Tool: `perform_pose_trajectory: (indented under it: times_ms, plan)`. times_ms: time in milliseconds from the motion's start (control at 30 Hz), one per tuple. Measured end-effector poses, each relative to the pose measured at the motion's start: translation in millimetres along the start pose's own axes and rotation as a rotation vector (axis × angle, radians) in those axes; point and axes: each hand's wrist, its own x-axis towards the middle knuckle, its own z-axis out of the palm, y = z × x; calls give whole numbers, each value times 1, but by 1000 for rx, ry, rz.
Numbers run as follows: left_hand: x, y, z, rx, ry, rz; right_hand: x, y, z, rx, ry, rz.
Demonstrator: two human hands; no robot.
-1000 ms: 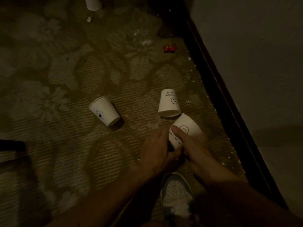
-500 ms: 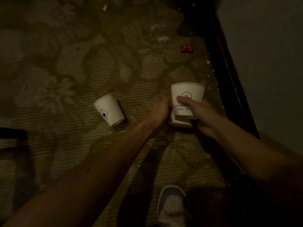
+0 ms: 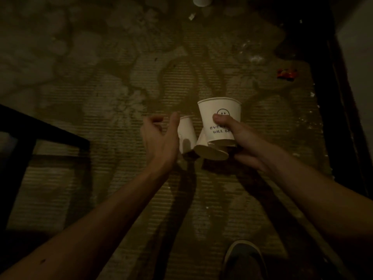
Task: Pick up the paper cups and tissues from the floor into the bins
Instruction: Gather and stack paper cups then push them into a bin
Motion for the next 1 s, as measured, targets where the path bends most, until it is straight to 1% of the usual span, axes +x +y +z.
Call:
perform_pose_trajectory:
  times_ms: [67,100,167,200,233,267,367,467,533,600,667,767,933,1000]
  plan:
    - [13,-7,-5,-40,-7,-191,10,-2,10,-13,9,-3]
    - [18,-9,-5,-69,-52,-291,15,-3,15,-15,13,-4]
    - [28,-11,-1,-137,-242,-464,22,-4,19,-13,8,0]
    - [33,-13,1,-159,-359,-506,26,-4,22,-4,-10,12]
    - [35,-13,3,-153,-451,-505,27,-4,23,18,-33,29]
    - [38,-14,4,-137,-488,-478,28,-5,24,43,-57,51]
    - [45,-17,8,-136,-513,-414,31,-6,26,113,-105,91]
    - [37,-12,2,-226,-534,-407,21,-8,30,143,-154,78]
    - [27,-5,-8,-260,-585,-319,6,-14,34,186,-186,66]
    - [10,11,-20,-250,-598,-278,-23,-21,37,259,-213,52]
    - [-13,36,-30,-235,-612,-282,-63,-28,37,340,-227,10]
    - [-66,88,-49,-278,-640,-282,-142,-43,43,435,-183,-58]
    - [-179,185,-103,-272,-771,-222,-298,-70,63,575,-152,-184]
    - [-226,219,-126,-254,-800,-236,-362,-72,74,624,-104,-238]
